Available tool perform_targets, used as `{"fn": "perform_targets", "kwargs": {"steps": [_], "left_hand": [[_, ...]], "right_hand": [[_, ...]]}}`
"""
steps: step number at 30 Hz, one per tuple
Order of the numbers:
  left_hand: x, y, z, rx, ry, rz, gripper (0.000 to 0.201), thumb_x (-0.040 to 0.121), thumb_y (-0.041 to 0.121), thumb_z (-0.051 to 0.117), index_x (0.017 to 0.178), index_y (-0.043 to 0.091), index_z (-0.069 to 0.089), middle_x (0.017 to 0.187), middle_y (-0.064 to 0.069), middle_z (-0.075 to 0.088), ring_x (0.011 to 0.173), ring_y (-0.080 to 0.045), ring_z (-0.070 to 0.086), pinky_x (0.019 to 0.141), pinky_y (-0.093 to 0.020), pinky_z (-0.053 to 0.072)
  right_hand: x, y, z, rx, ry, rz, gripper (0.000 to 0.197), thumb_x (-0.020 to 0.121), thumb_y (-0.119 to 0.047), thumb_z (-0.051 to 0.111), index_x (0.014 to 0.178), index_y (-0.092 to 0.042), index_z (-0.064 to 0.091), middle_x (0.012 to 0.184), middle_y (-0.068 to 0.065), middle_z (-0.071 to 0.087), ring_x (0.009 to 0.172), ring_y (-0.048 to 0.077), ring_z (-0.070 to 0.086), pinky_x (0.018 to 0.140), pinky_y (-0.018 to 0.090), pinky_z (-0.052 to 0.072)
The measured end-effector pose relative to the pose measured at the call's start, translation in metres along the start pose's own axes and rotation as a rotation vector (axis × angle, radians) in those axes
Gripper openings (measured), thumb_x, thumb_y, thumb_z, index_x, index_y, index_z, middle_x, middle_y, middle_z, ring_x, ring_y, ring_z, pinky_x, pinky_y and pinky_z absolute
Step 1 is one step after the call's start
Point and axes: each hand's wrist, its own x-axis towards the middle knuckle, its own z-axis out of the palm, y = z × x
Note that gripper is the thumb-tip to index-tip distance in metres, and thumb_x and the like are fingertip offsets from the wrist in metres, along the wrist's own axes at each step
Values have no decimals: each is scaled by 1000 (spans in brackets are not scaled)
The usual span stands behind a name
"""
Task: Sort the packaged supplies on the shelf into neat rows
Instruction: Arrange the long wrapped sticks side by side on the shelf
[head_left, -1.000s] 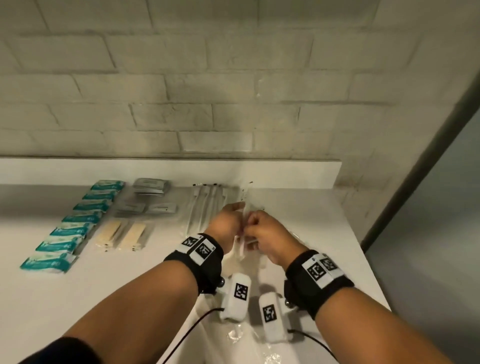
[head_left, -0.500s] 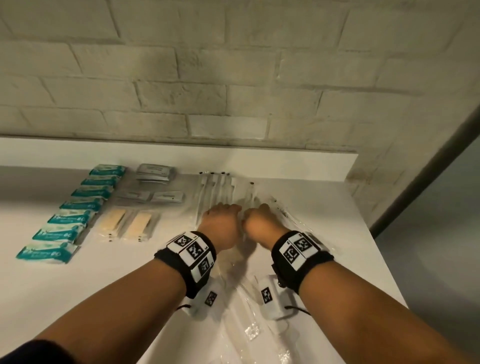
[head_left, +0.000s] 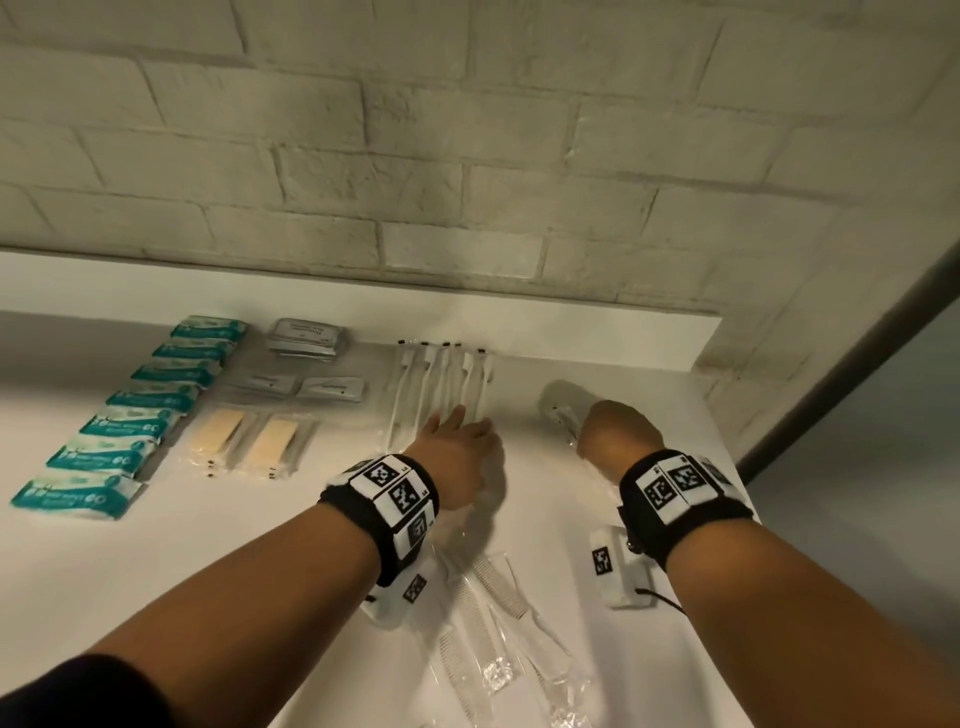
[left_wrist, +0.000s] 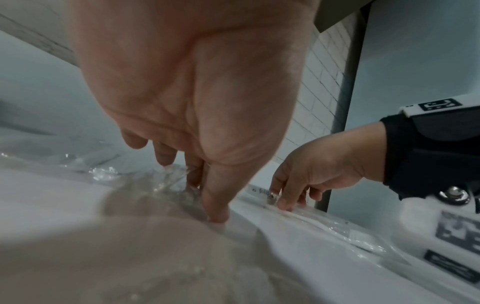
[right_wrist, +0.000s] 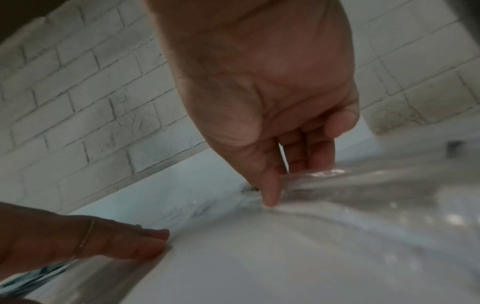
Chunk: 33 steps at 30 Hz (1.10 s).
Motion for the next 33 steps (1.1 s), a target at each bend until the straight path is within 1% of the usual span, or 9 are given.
{"fn": "perform_targets", "kwargs": {"steps": [3,6,9,13,20,24,27,30,33], "left_hand": [[3,-1,0,18,-22,-9,65,95,23,44,152,19,14,162,2,5,148,-30,-5,119,-49,0],[1,1,-2,-9,-21,-8,64,95,19,43,152,16,14,162,-1,3,147,-34,-6,119,-50,1],[-3,2,-2,-39,13,-23,66,95,19,44,152,13,12,162,-5,0,147,-35,-7,119,-51,1],[-2,-2,-1,-52,4,-63,70,93,18,44,153,12,8,162,-5,-2,147,-33,-11,118,-50,-2],[-4,1,-8,-61,-41,-43,66,96,26,40,153,15,8,161,-6,2,147,-37,-8,118,-54,0],[-3,-1,-6,-58,-33,-52,70,94,22,41,153,16,3,161,-5,2,147,-37,-8,118,-53,0],[-4,1,-6,-63,-38,-59,74,93,21,41,153,18,-1,162,-5,-4,146,-36,-11,119,-52,-2],[-5,5,-10,-29,-66,-36,79,92,19,44,153,24,-5,160,-1,-14,145,-35,-18,118,-51,-6],[-2,9,-10,10,-110,-27,80,89,15,44,153,27,-3,161,2,-12,145,-34,-19,117,-52,-7]], "right_hand": [[2,-8,-13,36,75,-85,28,89,-27,55,105,-6,63,107,9,67,97,29,63,76,31,47],[-1,-26,-30,204,127,-208,44,86,-33,67,119,-4,60,122,13,62,113,30,58,90,32,44],[-9,-39,-38,349,148,-241,54,89,-38,63,131,-5,51,135,12,55,125,28,51,101,32,39],[-23,-40,-21,80,89,-332,35,95,-25,50,125,-10,60,132,10,58,121,29,53,100,32,42],[-52,-59,16,-139,-120,-519,33,98,-15,41,126,-5,54,125,16,59,113,32,57,94,38,46],[-28,-61,24,-225,-121,-492,53,98,-19,37,149,-17,26,156,11,23,140,36,28,111,50,30],[-16,-58,26,-216,-184,-518,60,99,-22,35,154,-24,11,162,7,4,147,34,12,117,51,19],[-12,-45,17,-75,28,-480,58,95,-29,44,150,-28,25,154,10,27,137,36,32,110,47,33],[-12,-21,1,31,199,-211,52,88,-36,56,135,-17,44,127,13,49,117,35,50,96,43,46]]}}
